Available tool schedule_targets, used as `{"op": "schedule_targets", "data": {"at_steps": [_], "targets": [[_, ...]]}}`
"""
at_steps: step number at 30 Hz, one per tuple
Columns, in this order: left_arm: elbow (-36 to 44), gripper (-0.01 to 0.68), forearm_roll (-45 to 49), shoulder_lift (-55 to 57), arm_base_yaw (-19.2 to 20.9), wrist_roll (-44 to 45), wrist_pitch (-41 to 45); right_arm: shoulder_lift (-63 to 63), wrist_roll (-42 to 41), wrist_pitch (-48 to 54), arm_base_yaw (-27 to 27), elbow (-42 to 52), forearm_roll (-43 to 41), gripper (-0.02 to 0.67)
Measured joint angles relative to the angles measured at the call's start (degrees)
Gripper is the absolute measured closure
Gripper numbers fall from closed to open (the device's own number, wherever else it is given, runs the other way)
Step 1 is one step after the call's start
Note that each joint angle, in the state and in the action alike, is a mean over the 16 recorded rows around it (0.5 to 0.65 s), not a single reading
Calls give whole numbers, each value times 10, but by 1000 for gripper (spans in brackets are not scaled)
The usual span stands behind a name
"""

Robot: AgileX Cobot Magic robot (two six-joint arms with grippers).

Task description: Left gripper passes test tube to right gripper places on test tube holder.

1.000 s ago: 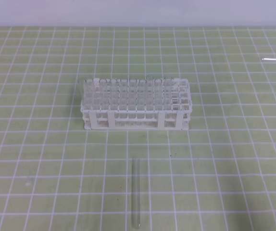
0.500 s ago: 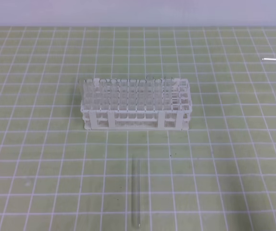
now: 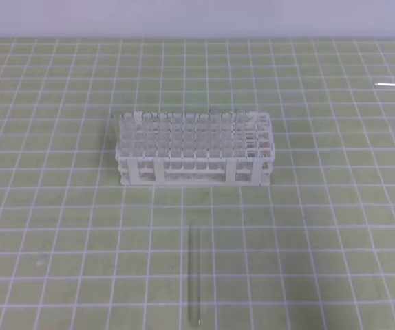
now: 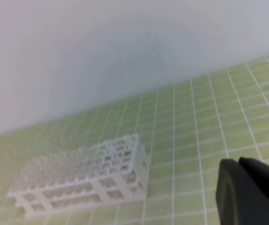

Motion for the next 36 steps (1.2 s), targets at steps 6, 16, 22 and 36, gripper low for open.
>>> {"op": "schedule_targets", "data": {"at_steps": [6,16,22,36], "targets": [[-114,674,6,144,-1,39,80,116,0,145,0,-136,-64,672],[-264,674,14,389,-78,65,185,291,-31,302,0,-261,-61,672],[-336,674,94,521,-200,-26,202,359,-61,315,0,-272,-35,672],[-524,647,273,792,-394,-260,307,399,-76,319,0,-274,-57,672]]}}
